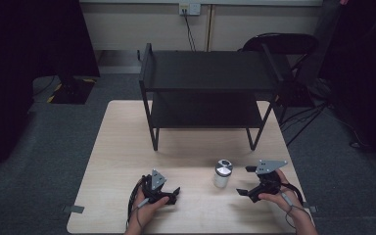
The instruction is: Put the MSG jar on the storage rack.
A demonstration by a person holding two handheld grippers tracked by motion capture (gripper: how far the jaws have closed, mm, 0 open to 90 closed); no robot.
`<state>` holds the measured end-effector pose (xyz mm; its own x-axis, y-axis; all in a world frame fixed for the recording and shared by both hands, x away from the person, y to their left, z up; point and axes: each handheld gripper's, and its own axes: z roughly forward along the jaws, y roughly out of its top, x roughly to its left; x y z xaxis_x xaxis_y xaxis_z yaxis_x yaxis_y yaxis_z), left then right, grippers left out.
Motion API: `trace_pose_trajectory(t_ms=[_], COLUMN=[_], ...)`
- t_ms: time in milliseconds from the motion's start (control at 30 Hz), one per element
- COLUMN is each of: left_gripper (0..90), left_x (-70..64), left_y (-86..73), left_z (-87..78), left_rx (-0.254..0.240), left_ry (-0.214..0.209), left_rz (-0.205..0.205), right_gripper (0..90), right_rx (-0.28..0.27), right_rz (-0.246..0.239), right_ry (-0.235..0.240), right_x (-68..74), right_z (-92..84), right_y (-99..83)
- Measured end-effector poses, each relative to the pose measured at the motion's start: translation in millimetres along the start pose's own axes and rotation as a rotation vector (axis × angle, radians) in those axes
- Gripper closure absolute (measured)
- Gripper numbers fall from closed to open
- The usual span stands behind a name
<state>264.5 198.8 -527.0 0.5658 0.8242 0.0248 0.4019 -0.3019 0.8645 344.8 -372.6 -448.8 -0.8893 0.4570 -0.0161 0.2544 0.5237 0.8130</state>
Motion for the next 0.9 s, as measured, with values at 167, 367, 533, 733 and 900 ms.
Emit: trace_pose_trajectory(t_ms=[167, 367, 533, 733, 900], left_gripper=[0.9, 1.0, 1.0, 1.0, 1.0], left_x=[0.0, 0.0, 0.0, 0.1, 0.0], left_y=[0.0, 0.0, -0.1, 0.0, 0.0], left_z=[0.0, -0.1, -0.1, -0.1, -0.1], left_rx=[0.000, 0.000, 0.000, 0.000, 0.000], left_ry=[0.000, 0.000, 0.000, 0.000, 0.000], left_rz=[0.000, 0.000, 0.000, 0.001, 0.001], right_gripper=[0.1, 0.2, 0.2, 0.4, 3.2], right_rx=[-0.001, 0.012, 0.023, 0.037, 0.034], right_rz=[0.006, 0.003, 0.011, 0.003, -0.015], right_ry=[-0.001, -0.001, -0.019, -0.015, 0.005], right_x=[0.4, 3.4, 7.7, 8.3, 7.1], right_z=[-0.1, 6.6, 12.8, 23.9, 39.8], right_y=[-0.1, -0.6, 3.9, 10.6, 15.4])
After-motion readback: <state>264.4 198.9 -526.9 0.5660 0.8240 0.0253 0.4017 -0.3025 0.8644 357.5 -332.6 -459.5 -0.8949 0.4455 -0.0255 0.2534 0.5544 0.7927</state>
